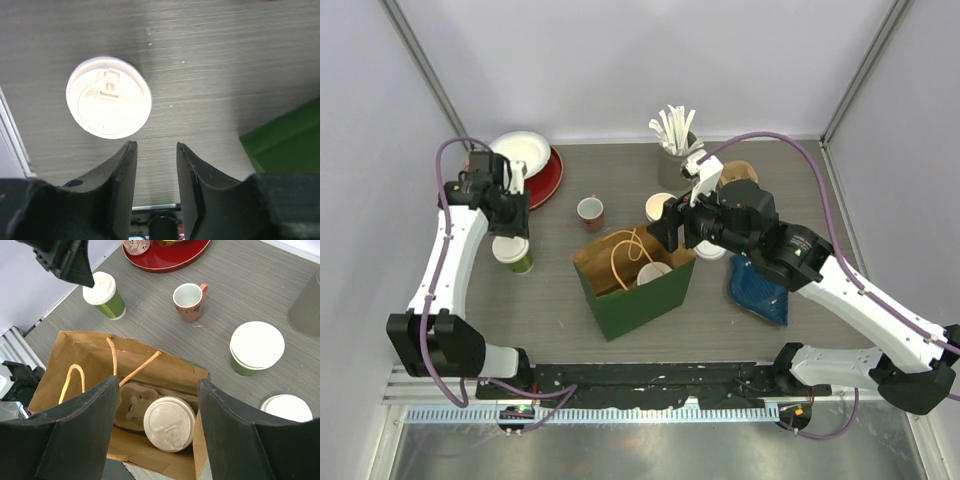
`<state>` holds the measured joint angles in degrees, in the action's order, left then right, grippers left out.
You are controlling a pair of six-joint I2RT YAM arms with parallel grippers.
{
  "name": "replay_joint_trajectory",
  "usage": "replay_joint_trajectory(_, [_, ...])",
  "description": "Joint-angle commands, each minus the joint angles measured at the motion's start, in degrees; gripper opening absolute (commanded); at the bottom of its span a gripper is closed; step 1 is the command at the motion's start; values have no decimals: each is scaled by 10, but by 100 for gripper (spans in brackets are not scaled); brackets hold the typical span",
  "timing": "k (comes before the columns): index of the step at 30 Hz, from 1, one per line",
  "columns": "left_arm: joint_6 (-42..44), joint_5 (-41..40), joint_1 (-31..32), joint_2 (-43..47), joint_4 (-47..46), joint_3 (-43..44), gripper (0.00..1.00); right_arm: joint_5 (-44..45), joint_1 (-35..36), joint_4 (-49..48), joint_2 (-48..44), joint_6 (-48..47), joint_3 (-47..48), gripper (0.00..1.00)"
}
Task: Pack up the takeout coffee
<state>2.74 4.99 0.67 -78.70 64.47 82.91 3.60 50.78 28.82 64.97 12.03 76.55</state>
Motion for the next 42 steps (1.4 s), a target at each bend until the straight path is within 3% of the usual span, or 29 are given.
replay_joint_trajectory(1, [-163, -125, -2, 31, -138, -55, 45, 17, 3, -19, -26, -19, -10, 69])
replay_joint_trajectory(6, [-200, -176, 13, 32, -210, -91, 53, 24, 3, -24, -34, -15, -25, 70])
replay_joint_trajectory(9, [-217, -192, 17, 14, -230, -119, 44, 22, 3, -22, -31, -11, -23, 70])
replay_joint_trajectory(15, [-240, -194, 16, -4, -244, -132, 46, 20, 2, -16, -32, -12, -15, 70])
replay_joint_trajectory(18, [-252, -192, 17, -13, -242, -137, 51, 21, 2, -14, -34, -10, -17, 70])
replay_joint_trajectory(26, [-262, -189, 16, -25, -244, -166, 47, 22, 4, -10, -42, -10, -18, 70])
replay_joint_trajectory(32, [-265, -185, 17, -32, -244, -171, 41, 24, 2, -7, -49, -10, -18, 70])
replay_joint_trajectory(38, [-263, -180, 17, -36, -242, -175, 24, 25, 3, -5, -51, -10, -16, 70])
replay_joint_trajectory(42, [-258, -177, 17, -35, -239, -173, 7, 24, 2, -5, -49, -10, -14, 70])
